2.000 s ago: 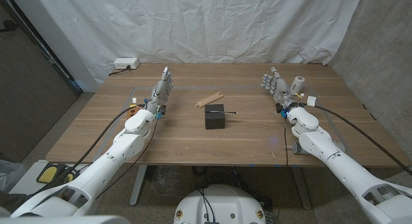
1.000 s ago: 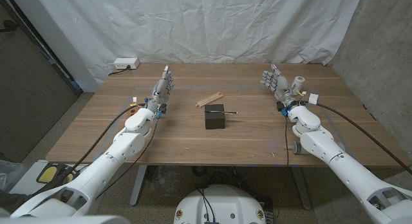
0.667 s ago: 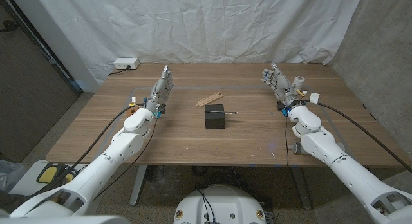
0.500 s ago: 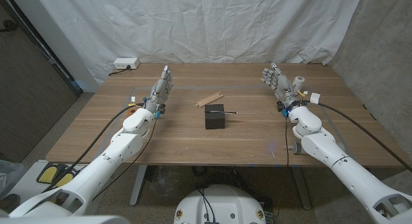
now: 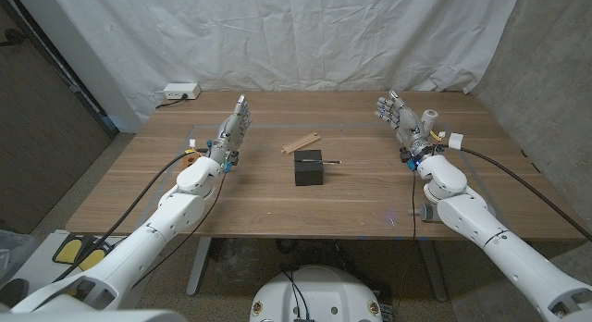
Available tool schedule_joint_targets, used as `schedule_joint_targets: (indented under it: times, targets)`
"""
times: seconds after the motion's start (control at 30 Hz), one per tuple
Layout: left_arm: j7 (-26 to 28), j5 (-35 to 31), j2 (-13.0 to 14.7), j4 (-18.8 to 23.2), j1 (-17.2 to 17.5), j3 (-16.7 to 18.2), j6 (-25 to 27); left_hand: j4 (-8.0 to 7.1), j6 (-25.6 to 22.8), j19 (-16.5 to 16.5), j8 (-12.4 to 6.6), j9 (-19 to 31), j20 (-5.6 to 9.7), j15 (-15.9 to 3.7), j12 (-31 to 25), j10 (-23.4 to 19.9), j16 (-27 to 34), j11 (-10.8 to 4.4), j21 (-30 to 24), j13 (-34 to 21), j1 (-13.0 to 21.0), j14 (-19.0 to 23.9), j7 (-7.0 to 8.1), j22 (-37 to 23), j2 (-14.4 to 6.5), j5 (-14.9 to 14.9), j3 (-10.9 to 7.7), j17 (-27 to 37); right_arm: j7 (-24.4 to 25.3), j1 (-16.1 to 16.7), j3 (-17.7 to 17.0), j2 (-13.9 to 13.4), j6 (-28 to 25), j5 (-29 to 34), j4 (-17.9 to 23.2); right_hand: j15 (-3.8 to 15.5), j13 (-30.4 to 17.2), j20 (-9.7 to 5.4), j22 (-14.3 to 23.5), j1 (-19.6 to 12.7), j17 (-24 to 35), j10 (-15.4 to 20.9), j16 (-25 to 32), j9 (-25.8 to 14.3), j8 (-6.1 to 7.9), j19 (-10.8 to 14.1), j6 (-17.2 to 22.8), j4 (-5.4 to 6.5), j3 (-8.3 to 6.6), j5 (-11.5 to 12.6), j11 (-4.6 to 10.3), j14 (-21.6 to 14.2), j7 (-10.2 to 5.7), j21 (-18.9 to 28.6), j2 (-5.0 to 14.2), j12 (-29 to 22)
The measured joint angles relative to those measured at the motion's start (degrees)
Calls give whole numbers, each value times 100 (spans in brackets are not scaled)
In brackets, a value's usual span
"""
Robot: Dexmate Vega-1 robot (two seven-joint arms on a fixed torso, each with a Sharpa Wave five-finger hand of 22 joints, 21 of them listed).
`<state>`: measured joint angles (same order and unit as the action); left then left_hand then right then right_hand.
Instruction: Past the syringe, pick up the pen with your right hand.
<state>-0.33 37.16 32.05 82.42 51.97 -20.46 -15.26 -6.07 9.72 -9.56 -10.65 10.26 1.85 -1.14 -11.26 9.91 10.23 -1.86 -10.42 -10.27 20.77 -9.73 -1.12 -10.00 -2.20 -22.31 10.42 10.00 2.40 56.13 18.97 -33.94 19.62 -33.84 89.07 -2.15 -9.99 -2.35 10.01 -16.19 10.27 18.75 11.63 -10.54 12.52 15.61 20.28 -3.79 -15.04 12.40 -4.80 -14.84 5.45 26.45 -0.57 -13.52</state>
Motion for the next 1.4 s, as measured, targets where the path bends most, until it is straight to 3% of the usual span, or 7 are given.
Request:
schedule_joint_targets:
  times: [0.43, 0.93, 1.2, 1.4]
  targets:
    - [-8, 16, -69, -36, 96, -20, -111, 24, 31, 0, 0, 0, 0, 0, 0, -22, 0, -22, 0, 0, 76, 0, 31, 0, -76, 0, -24, 0, -76, 200, -99, -182, 115, 56, 311, 32, 0, 30, 0, -173, -1, 123, 0, 1, -5, 34, 50, -89, -86, -54, 41, -74, -65, -84, 109, 23]
    - [163, -52, 12, 158, 247, 6, -96, 42, 7, 0, 0, 0, 0, -52, 0, 8, 43, -52, -39, 0, 152, -7, 56, 0, -104, 0, -5, -1, 191, 577, -256, -414, 109, 318, 773, 12, -29, 10, 0, -257, -1, 377, 14, 1, -48, 175, 20, -156, -122, -118, 29, -280, -138, -106, 148, -22]
    - [198, -70, 59, 241, 295, 15, -49, 44, -1, 0, 0, -1, 0, -52, 0, 8, 43, -52, -61, 1, 174, -7, 63, 0, -127, 0, -8, -1, 416, 799, -331, -515, 39, 536, 1043, 109, -52, 27, 28, -300, 79, 667, 200, 1, -90, 468, 40, -190, -126, -167, 114, -810, -220, -106, 164, -89]
    - [205, -78, 81, 282, 318, 19, -35, 81, -1, 0, 0, -1, 0, -51, 0, 8, 43, -51, -61, 1, 174, -7, 63, 0, -127, 0, -15, -1, 588, 921, -376, -573, -51, 699, 1215, 222, -74, 10, 54, -329, 164, 999, 394, 1, -93, 838, 7, -195, -131, -204, 173, -1348, -314, -48, 196, -177]
